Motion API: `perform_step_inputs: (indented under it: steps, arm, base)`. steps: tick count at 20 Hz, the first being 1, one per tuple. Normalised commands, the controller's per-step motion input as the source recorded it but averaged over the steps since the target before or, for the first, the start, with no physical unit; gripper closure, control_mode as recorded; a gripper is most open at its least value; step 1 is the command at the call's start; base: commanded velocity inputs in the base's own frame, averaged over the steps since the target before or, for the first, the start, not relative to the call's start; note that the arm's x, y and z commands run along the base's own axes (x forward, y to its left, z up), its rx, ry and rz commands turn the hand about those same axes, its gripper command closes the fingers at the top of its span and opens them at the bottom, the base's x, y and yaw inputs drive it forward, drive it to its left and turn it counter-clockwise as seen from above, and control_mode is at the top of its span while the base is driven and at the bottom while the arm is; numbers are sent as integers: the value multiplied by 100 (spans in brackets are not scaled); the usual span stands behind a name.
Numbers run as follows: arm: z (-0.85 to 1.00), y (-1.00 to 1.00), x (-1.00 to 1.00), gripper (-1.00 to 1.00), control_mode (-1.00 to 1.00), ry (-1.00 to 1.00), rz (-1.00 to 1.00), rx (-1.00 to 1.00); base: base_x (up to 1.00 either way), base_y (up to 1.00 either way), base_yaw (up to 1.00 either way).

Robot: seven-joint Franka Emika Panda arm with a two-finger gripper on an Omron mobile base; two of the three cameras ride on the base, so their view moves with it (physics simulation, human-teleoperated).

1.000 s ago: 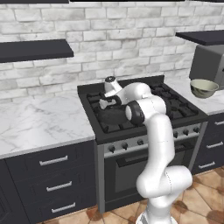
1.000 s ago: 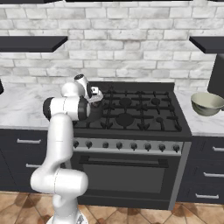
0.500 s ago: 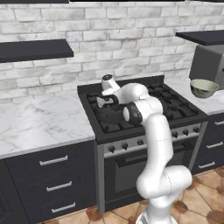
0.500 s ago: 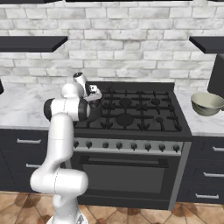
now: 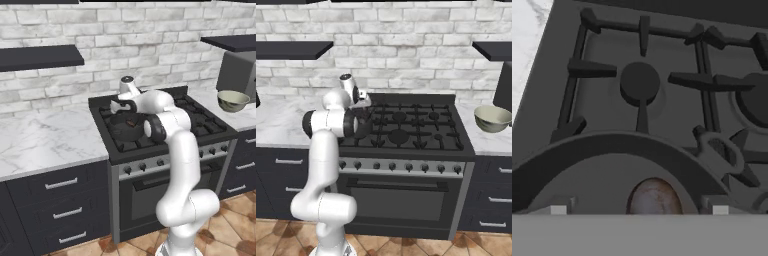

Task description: Open the cabinet and move the ladle to the pot. Then close the cabinet.

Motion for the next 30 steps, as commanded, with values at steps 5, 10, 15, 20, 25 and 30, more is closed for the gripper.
perform_step_inputs:
  steps: [5, 10, 15, 20, 25, 30]
  arm:
    - [56, -23, -69, -100, -100, -23, 0, 23]
    - [15, -29, -99, -100, -100, -27, 0, 19]
    - [51, -32, -100, -100, -100, -26, 0, 12]
    - [100, -16, -96, -100, -100, -12, -2, 4]
    - [91, -21, -100, -100, -100, 5, -5, 0]
    - [67, -14, -96, -100, -100, 26, -14, 0]
  base:
    - [0, 0, 0]
    - [0, 0, 0]
    - [0, 0, 0]
    - [0, 0, 0]
    - [0, 0, 0]
    - [0, 0, 0]
